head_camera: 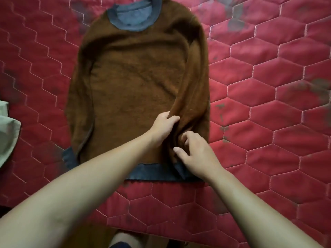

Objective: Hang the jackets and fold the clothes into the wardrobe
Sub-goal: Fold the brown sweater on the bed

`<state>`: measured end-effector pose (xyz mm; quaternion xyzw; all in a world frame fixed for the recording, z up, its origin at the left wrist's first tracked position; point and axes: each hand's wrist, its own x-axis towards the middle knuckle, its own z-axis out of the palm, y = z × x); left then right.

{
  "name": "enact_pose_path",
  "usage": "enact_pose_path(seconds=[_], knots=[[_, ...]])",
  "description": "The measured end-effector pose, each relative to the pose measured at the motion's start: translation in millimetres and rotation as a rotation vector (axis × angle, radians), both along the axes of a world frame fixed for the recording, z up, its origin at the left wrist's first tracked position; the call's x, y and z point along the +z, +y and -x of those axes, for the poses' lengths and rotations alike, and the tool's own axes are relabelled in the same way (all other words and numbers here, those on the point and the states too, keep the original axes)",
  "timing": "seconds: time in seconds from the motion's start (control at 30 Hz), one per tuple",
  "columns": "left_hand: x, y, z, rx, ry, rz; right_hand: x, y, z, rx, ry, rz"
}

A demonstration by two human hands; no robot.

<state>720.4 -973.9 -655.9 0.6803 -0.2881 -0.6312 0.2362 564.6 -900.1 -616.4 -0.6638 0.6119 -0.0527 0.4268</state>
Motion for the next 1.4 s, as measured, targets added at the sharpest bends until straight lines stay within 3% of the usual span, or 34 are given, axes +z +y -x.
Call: enact_pose_path(seconds=[0.13, 0.23, 0.33, 0.4, 0.5, 0.6, 0.67, 0.77, 0.9, 1.0, 1.07, 1.17, 1.23, 1.3, 1.4], knots=[[4.3, -22.1, -7.1, -0.02, -0.051, 0.089, -18.1, -1.6, -12.8, -0.615, -0.383, -0.5], [5.2, -40.7, -10.6, -0.045, -0.002, -0.004, -17.8, -9.1, -15.4, -0.594, -0.46, -0.77], [1.0, -53.6, -24.5, -0.049, -0.086, -0.023, -22.2, -13.7, -19.0, -0.495, -0.501, -0.655], [2.8, -55.4, -30.8, -0.173, -0.239, 0.116, -24.4, -19.2, -25.6, -0.551, -0.482, -0.512], [5.6, -61.8, -23.5, -0.316, -0.265, 0.28, -22.6, -43.2, -33.5, -1.034, -0.658, -0.428], [7.0, -86.2, -12.4, -0.239, -0.17, 0.17, -24.6, -73.5, -30.5, -1.353, -0.929, -0.566], [7.3, -107.5, -8.4, -0.128, -0.146, 0.121, -22.2, -83.7, -30.8, -1.213, -0.925, -0.597], [16.0, -131.2, -7.8, -0.149, -0.093, 0.163, -14.5, -88.2, -42.7, -0.901, -0.88, -0.661], [35.0, -151.5, -36.0, -0.055, -0.147, 0.277, -13.1, -95.1, -54.7, -0.91, -0.991, -0.884], [34.4, -153.7, -68.7, -0.151, -0.341, 0.226, -20.1, -94.5, -63.7, -0.822, -0.801, -0.708], [26.5, -145.2, -81.3, -0.227, -0.394, 0.126, -14.3, -99.9, -69.2, -0.84, -0.803, -0.617], [25.3, -135.8, -67.5, -0.232, -0.221, 0.119, 2.8, -119.8, -65.8, -0.865, -0.878, -0.461], [31.8, -127.7, -51.2, -0.166, -0.022, 0.049, 22.7, -133.1, -68.7, -0.695, -0.863, -0.264], [34.7, -114.7, -43.0, -0.13, 0.063, -0.02, 42.8, -142.1, -79.2, -0.442, -0.806, -0.135], [10.2, -101.2, -46.9, -0.021, 0.057, -0.03, 46.0, -150.2, -89.2, -0.253, -0.607, -0.194]])
